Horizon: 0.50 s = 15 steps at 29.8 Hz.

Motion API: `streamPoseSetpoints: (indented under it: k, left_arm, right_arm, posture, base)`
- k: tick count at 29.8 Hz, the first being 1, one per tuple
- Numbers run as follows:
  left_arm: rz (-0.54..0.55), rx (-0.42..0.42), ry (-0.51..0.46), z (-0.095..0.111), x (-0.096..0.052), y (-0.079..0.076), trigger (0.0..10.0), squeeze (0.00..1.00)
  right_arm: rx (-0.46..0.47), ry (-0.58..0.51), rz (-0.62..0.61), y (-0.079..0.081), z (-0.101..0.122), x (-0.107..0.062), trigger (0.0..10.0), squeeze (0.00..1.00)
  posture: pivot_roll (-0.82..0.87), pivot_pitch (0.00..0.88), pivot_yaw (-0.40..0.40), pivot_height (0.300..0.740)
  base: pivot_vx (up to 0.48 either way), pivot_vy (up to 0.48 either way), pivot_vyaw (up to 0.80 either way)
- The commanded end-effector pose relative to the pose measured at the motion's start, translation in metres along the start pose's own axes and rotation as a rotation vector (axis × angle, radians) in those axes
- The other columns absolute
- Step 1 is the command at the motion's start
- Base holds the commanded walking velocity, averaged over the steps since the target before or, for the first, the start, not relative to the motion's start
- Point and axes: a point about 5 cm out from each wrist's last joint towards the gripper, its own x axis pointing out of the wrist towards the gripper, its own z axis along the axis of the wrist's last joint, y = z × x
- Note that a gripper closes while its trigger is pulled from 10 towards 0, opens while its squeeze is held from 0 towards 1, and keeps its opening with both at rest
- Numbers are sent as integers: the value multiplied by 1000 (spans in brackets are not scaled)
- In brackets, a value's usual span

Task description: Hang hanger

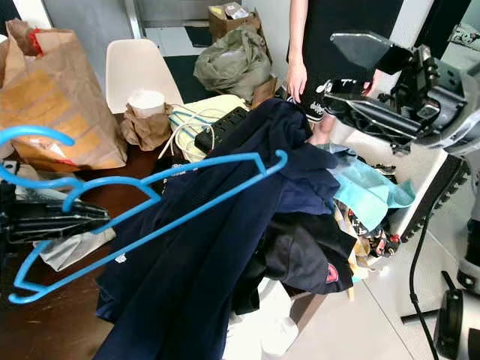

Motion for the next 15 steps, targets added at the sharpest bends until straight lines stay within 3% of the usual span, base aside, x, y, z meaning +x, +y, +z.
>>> streamPoseSetpoints:
  k: [1,3,4,5,7,12,14,15]
  left_arm:
    - [-34,15,50,0,4,3,10000,0]
    - [-34,15,50,0,4,3,10000,0]
    - [-52,28,65,0,10,5,10000,0]
    - [-52,28,65,0,10,5,10000,0]
    - [-97,60,104,-5,26,7,10000,0]
    - [-118,73,124,-8,34,6,10000,0]
    - [-173,103,174,-18,52,4,10000,0]
    - [-173,103,174,-18,52,4,10000,0]
  right_arm:
    - [-26,136,144,13,-10,29,10000,0]
    - [-26,136,144,13,-10,29,10000,0]
    - [-32,193,229,23,-19,50,10000,0]
    - [-32,193,229,23,-19,50,10000,0]
    - [-28,218,356,40,-32,81,10000,0]
    - [-23,222,381,45,-36,89,10000,0]
    - [-20,304,348,45,-52,98,10000,0]
    - [-20,304,348,45,-52,98,10000,0]
  posture:
    - [34,71,-26,740]
    - [34,71,-26,740]
    - [30,71,-25,740]
    - [30,71,-25,740]
    - [30,72,-28,740]
    - [30,72,-28,740]
    - [13,63,-22,740]
    - [13,63,-22,740]
  base:
    - [0,0,0]
    - [0,0,0]
    - [0,0,0]
    - [0,0,0]
    - [0,0,0]
    - [0,0,0]
    - [0,0,0]
    - [0,0,0]
